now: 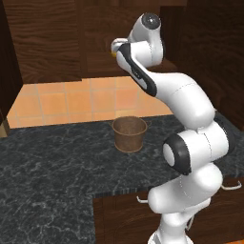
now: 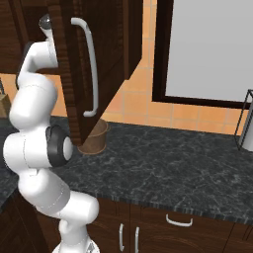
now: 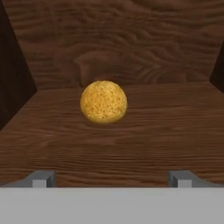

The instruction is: Open the cabinet, pick up the bread from the cabinet and place it in the basket. Then move the basket to the dining counter.

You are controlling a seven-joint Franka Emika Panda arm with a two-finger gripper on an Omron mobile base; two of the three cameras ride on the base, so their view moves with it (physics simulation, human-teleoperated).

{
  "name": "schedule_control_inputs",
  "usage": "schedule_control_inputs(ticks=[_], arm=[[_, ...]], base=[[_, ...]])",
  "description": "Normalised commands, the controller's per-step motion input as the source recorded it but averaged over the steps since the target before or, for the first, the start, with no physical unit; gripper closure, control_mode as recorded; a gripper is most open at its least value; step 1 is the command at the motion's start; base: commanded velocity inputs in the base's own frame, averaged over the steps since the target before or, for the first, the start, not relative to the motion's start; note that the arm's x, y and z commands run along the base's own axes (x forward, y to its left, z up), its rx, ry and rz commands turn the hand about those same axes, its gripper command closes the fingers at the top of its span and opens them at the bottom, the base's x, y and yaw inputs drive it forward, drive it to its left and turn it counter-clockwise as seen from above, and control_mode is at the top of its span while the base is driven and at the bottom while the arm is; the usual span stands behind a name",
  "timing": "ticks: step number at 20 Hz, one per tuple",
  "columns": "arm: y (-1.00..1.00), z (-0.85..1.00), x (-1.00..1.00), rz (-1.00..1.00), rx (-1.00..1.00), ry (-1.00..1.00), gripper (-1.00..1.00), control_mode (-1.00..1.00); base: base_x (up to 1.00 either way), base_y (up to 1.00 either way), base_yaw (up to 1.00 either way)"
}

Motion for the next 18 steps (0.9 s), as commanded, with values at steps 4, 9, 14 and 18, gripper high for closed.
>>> schedule_control_inputs(ticks=[4, 9, 14, 18], arm=[[0.02, -0.14, 0.38, 0.00, 0.00, 0.00, -1.00, -1.00], [0.15, -0.22, 0.34, 0.00, 0.00, 0.01, -1.00, -1.00], [0.03, -0.06, 0.30, 0.00, 0.00, 0.01, -1.00, -1.00], [0.01, 0.00, 0.30, 0.00, 0.00, 0.02, -1.00, -1.00]], base=[[0.00, 0.00, 0.00], [0.00, 0.00, 0.00], [0.00, 0.00, 0.00], [0.00, 0.00, 0.00]])
